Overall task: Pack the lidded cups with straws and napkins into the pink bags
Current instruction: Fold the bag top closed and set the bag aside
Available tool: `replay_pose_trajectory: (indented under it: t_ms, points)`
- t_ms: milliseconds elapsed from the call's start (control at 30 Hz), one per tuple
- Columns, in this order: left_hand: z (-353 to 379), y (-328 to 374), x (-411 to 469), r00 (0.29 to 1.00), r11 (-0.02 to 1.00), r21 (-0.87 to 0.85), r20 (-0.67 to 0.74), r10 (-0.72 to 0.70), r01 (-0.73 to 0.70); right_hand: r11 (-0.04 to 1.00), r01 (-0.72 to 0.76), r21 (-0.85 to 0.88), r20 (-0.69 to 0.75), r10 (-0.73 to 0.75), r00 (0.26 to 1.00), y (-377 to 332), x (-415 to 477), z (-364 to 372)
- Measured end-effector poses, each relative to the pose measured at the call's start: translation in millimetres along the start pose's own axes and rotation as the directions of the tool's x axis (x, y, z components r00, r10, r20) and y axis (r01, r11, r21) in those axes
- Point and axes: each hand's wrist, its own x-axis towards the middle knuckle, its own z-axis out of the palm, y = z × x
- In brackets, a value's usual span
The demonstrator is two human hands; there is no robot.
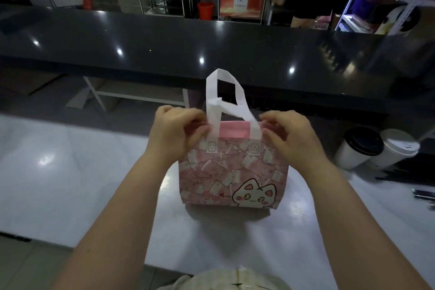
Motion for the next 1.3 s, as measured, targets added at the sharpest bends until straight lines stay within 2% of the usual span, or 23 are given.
replay_pose_trajectory:
  t_ms: [133,267,433,567,667,767,967,1067,1167,1300]
  points:
    - [13.4,31.0,16.1,0.996,1.0,0.028,0.087,0.004,-0.007,0.979,0.018,-0.201,0.085,-0.001,0.996,-20.8,16.1,16.3]
    - [29.3,50.5,17.5,0.985,0.996,0.065,0.154,-0.071,0.061,0.964,-0.052,-0.259,0.109,0.082,0.991,-32.0,17.2,31.6]
    - [34.6,54.6,10.9,0.987,0.989,0.084,0.093,-0.131,0.123,0.964,-0.101,-0.246,0.016,0.108,0.994,-33.5,11.0,39.6]
    - [29.9,51.0,5.0,0.991,0.987,0.103,0.02,-0.129,0.127,0.972,-0.068,-0.226,0.012,0.073,0.997,-32.0,7.2,34.5]
    - [18.3,38.3,-3.7,0.99,0.984,0.12,0.029,-0.136,0.132,0.969,-0.068,-0.236,0.057,0.084,0.995,-21.7,1.2,23.0]
    - [9.2,31.2,-11.2,0.988,0.982,0.117,0.037,-0.152,0.147,0.972,-0.119,-0.204,0.075,0.136,0.988,-16.7,-0.5,15.1]
    - [11.7,29.5,-15.1,0.987,0.983,0.094,-0.022,-0.159,0.16,0.983,-0.083,-0.163,0.013,0.086,0.996,-23.1,-0.4,19.5]
    - [-0.2,8.8,-24.1,0.984,0.984,0.018,-0.007,-0.176,0.176,0.975,-0.219,-0.034,0.066,0.221,0.973,-4.4,-2.1,8.9]
    - [-10.5,-5.1,-30.6,0.978,0.979,-0.011,0.047,-0.205,0.206,0.921,-0.381,0.084,0.102,0.373,0.922,14.9,-7.8,1.1]
    - [-10.3,-5.1,-26.6,0.971,0.974,-0.023,-0.065,-0.228,0.227,0.931,-0.342,0.129,-0.031,0.348,0.937,14.1,-4.8,9.3]
